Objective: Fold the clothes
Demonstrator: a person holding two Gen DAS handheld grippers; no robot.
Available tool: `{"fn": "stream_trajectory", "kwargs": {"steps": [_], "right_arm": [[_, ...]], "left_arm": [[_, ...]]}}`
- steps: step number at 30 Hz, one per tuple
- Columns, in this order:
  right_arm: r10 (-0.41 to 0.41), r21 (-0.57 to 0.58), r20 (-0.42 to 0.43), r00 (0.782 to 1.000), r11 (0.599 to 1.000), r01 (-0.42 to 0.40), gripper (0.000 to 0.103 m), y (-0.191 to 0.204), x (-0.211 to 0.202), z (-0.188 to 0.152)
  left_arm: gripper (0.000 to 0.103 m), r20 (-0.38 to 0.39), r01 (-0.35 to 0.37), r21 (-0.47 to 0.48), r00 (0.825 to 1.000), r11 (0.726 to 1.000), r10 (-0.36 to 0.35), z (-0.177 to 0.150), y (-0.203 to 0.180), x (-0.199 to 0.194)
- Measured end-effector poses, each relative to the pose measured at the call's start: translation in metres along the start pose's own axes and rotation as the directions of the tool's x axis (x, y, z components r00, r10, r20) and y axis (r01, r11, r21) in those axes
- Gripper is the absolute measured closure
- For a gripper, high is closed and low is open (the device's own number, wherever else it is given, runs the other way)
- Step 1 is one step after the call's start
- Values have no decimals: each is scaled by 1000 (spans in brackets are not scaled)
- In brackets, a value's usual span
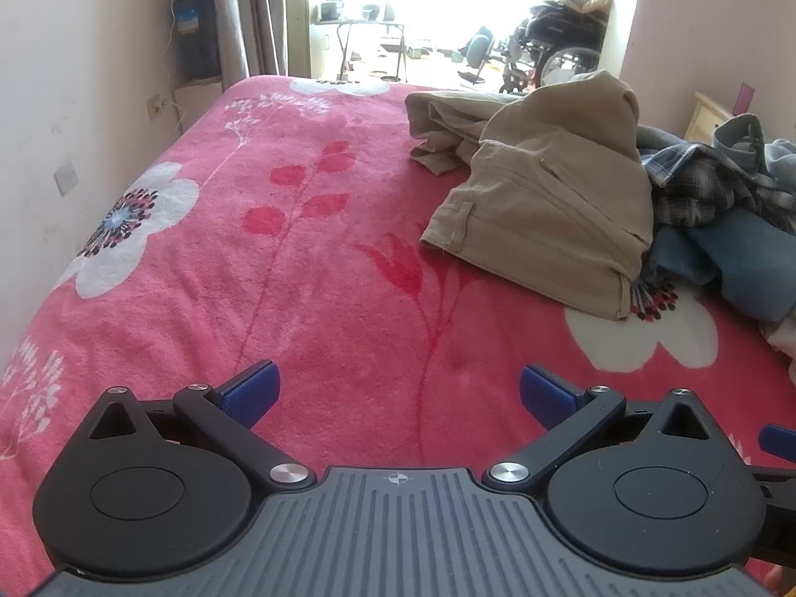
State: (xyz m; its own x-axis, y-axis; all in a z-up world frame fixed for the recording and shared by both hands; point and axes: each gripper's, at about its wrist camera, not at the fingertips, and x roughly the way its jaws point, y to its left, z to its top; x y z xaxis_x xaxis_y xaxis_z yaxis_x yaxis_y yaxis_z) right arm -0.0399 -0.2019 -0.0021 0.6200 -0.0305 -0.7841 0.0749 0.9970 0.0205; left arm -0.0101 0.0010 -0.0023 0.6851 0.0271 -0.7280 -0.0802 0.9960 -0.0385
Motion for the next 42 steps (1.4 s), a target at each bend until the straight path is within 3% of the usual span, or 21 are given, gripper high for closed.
{"fn": "stream_trajectory", "kwargs": {"steps": [33,39,42], "right_arm": [[-12,15,1,1000,1000,12,0,-5,5,1],[26,29,1,1000,999,-26,0,-15,16,4],[52,-11,44,998,999,-52,0,-19,20,6]], "left_arm": [[0,0,10,34,1000,999,-10,-5,-5,7],[0,15,67,38,998,997,-67,-3,-5,18],[0,30,110,43,993,993,-112,1,-4,28]]}}
